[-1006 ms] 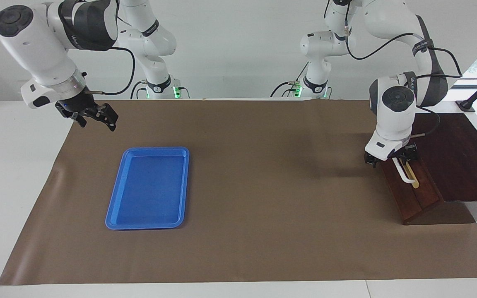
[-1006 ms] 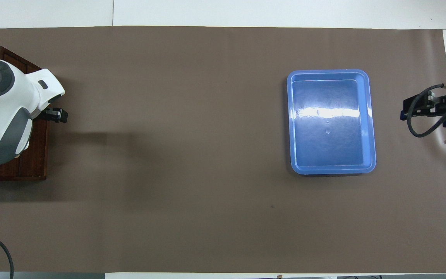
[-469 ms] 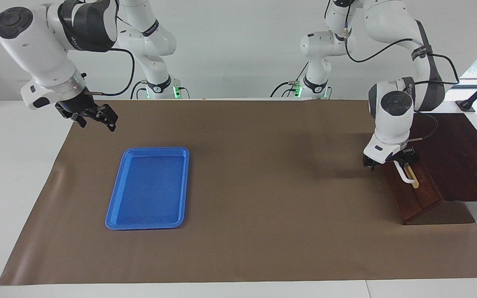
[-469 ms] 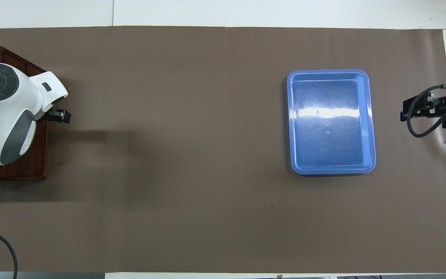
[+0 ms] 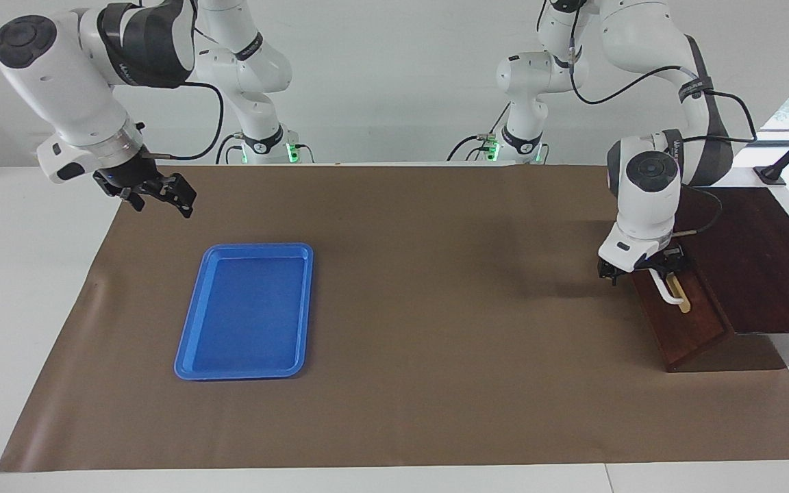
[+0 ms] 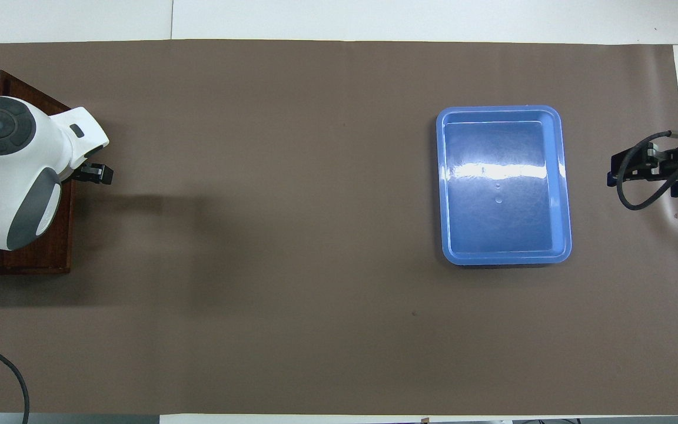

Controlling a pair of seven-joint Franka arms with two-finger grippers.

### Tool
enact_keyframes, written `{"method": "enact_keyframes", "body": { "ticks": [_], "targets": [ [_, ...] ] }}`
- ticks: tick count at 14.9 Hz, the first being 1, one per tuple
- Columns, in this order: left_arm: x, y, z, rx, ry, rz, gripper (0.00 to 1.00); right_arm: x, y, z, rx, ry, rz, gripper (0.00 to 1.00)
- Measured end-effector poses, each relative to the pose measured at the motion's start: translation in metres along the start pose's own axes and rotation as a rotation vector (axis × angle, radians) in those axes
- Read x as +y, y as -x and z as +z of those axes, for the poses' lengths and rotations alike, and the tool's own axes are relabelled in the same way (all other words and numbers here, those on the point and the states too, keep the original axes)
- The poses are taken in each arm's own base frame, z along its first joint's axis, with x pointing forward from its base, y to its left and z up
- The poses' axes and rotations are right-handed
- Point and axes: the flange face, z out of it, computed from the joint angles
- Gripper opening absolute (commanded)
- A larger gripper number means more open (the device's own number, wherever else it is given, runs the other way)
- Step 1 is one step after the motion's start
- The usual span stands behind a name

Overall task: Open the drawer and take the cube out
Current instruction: 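Pull the drawer open toward the robot with the left gripper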

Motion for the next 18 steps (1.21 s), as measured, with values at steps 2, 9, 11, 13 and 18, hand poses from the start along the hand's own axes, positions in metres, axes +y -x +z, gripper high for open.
{"method": "enact_keyframes", "body": {
  "ticks": [2, 9, 11, 13, 18],
  "targets": [
    [0.008, -0.002, -0.004, 0.009, 0.001, 0.002, 1.0, 0.0, 0.0, 0.0, 0.0, 0.0, 0.0, 1.0],
    [0.041, -0.011, -0.024, 0.032, 0.083, -0.068, 1.0, 0.004, 0.001, 0.001, -0.003, 0.0, 0.008, 1.0],
    [0.048, -0.013, -0.029, 0.035, 0.111, -0.088, 1.0, 0.005, 0.001, 0.002, -0.006, 0.0, 0.009, 1.0],
    [0.056, -0.015, -0.033, 0.039, 0.13, -0.094, 1.0, 0.008, 0.001, 0.003, -0.007, 0.0, 0.013, 1.0],
    [0.079, -0.019, -0.044, 0.048, 0.171, -0.13, 1.0, 0.013, 0.002, 0.005, -0.012, -0.001, 0.023, 1.0]
  ]
}}
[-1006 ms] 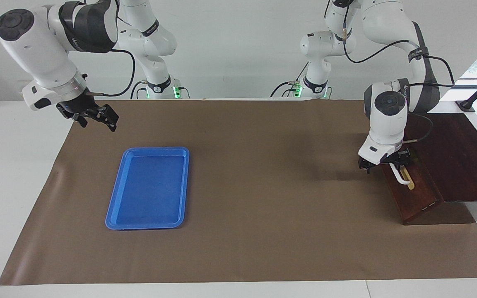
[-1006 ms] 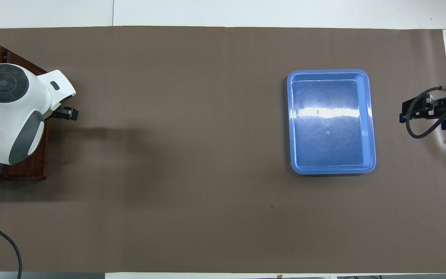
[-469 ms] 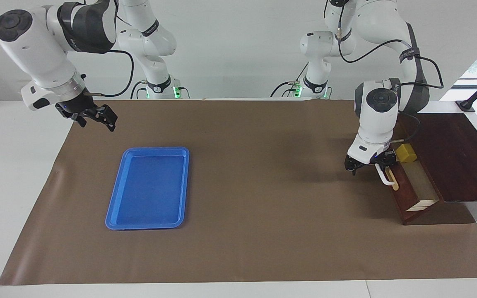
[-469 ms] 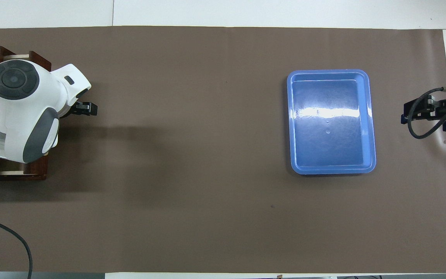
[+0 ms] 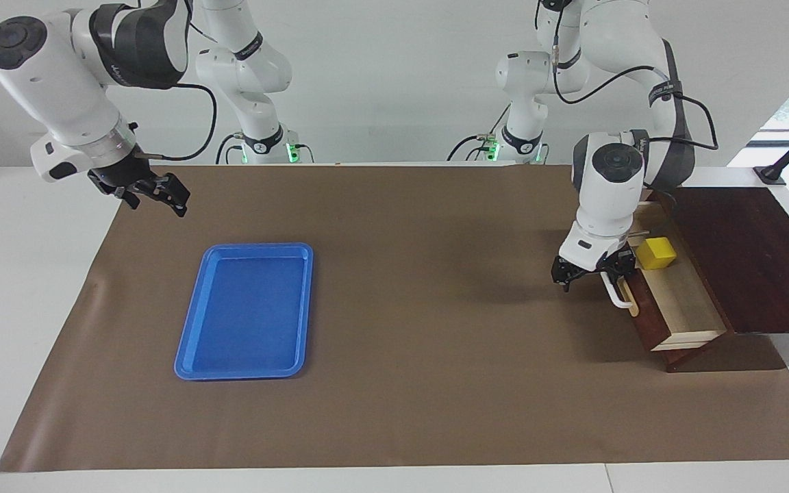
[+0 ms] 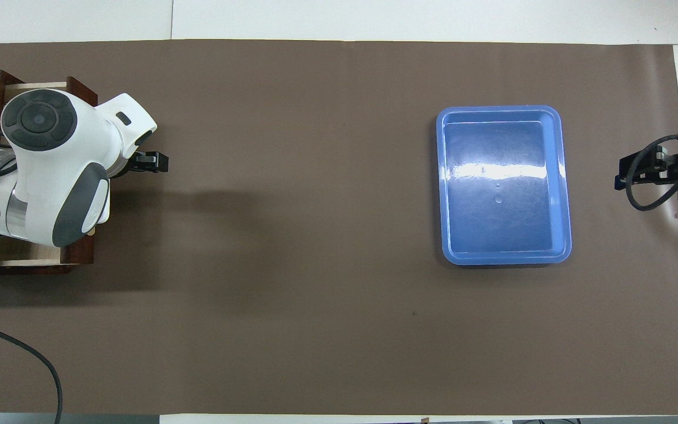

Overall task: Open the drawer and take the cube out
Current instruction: 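Pull the drawer open toward the robot with the left gripper, then grasp the yellow cube with the left gripper while the right gripper approaches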

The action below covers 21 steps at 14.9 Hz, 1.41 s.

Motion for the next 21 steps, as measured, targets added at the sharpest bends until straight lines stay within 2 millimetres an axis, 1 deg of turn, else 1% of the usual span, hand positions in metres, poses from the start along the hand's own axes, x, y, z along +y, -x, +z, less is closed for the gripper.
{"method": "enact_keyframes", "body": {
  "ticks": [2, 7, 11, 14, 17, 19, 21],
  "targets": [
    [0.009, -0.001, -0.001, 0.002, 0.011, -0.013, 1.0, 0.0, 0.001, 0.002, -0.004, 0.001, 0.0, 1.0],
    [0.021, -0.003, -0.004, 0.002, 0.035, -0.034, 1.0, 0.001, 0.002, 0.002, -0.005, 0.001, 0.002, 1.0],
    [0.039, -0.002, -0.007, 0.002, 0.054, -0.047, 1.0, 0.007, 0.001, 0.002, -0.006, 0.0, 0.011, 1.0],
    [0.053, 0.0, -0.012, 0.007, 0.062, -0.046, 1.0, 0.007, 0.002, 0.002, -0.005, 0.0, 0.011, 1.0],
    [0.053, -0.002, -0.017, -0.009, 0.059, -0.053, 1.0, 0.007, 0.002, 0.001, -0.002, -0.001, 0.008, 1.0],
    [0.049, -0.007, -0.029, -0.028, 0.049, -0.062, 1.0, 0.006, 0.002, 0.0, 0.003, -0.001, 0.031, 1.0],
    [0.046, -0.012, -0.041, -0.035, 0.044, -0.069, 1.0, 0.004, 0.001, -0.001, 0.013, -0.003, 0.097, 0.99]
  ]
}}
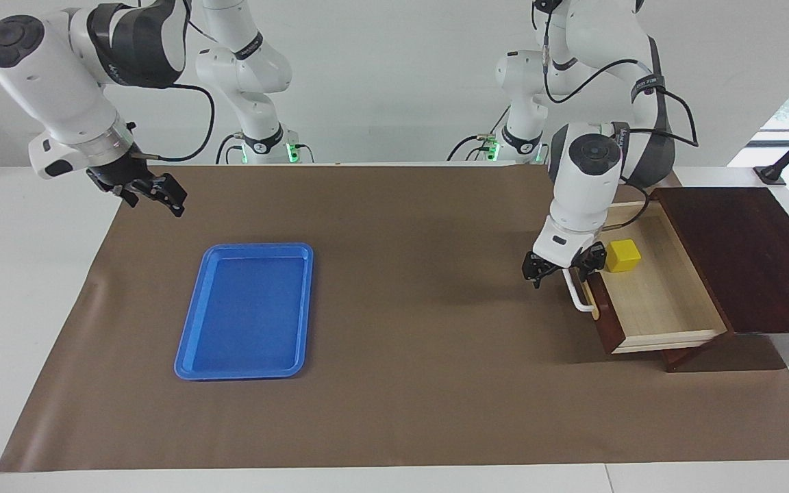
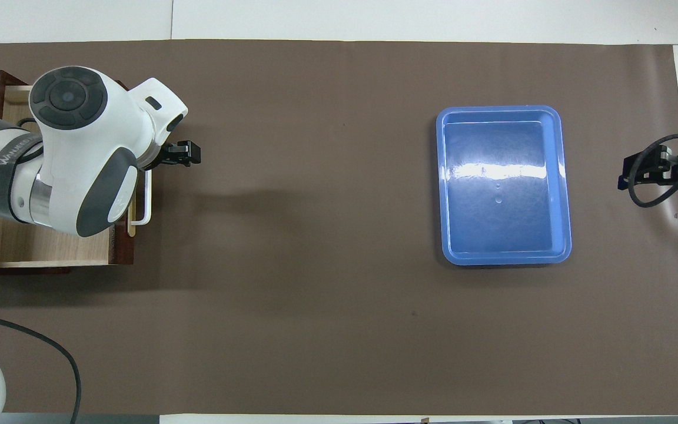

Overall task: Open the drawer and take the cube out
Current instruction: 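Grasp the yellow cube with the left gripper while the right gripper approaches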

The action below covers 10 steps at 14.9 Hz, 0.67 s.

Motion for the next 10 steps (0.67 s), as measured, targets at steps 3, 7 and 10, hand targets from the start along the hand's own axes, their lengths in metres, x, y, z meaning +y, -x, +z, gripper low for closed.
{"method": "enact_keyframes", "body": {
  "ticks": [3, 7, 10],
  "targets": [
    [-0.005, -0.003, -0.011, -0.021, -0.009, -0.015, 1.0, -0.007, 0.0, 0.002, 0.002, -0.01, 0.165, 0.99],
    [-0.045, -0.015, -0.058, -0.066, -0.024, -0.144, 1.0, -0.02, 0.0, 0.008, -0.025, -0.057, 0.415, 0.99],
    [-0.086, -0.024, -0.071, -0.068, -0.003, -0.382, 1.0, -0.036, 0.001, 0.009, -0.043, -0.093, 0.576, 0.97]
  ]
}}
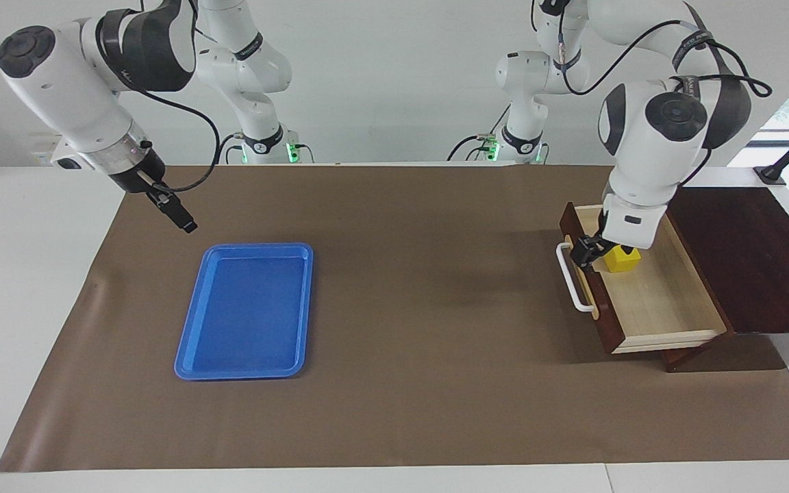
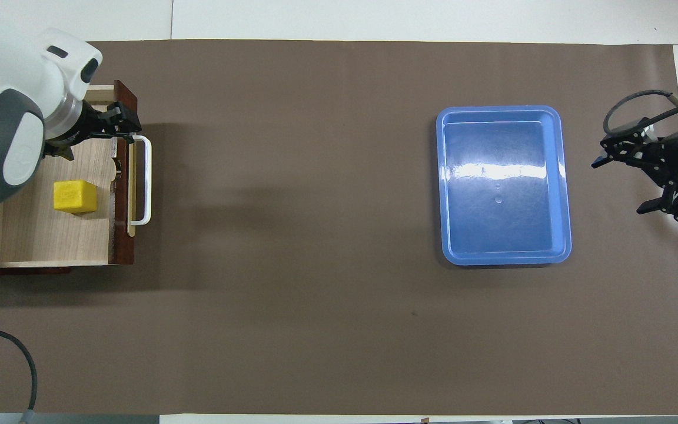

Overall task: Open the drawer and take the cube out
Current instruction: 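Grasp the yellow cube with the left gripper while the right gripper approaches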

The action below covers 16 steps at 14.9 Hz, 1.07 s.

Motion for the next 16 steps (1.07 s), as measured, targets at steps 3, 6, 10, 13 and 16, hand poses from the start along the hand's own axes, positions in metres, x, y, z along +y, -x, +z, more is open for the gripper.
{"method": "enact_keyframes", "body": {
  "ticks": [3, 6, 10, 13, 16],
  "targets": [
    [-0.04, -0.02, 0.006, -0.017, 0.005, -0.252, 1.0, -0.018, 0.015, 0.007, -0.032, -0.024, 0.133, 0.97],
    [-0.076, -0.038, 0.014, -0.015, 0.012, -0.604, 1.0, -0.033, 0.022, 0.014, -0.076, -0.053, 0.276, 0.96],
    [-0.097, -0.036, 0.039, -0.034, 0.002, -0.904, 1.0, -0.065, 0.043, 0.025, -0.094, -0.049, 0.408, 0.96],
    [-0.1, -0.021, 0.055, -0.045, -0.016, -1.105, 1.0, -0.084, 0.05, 0.037, -0.144, -0.053, 0.498, 0.96],
    [-0.106, 0.003, 0.075, -0.051, -0.029, -1.172, 1.0, -0.105, 0.058, 0.05, -0.186, -0.074, 0.593, 0.96]
  ]
}}
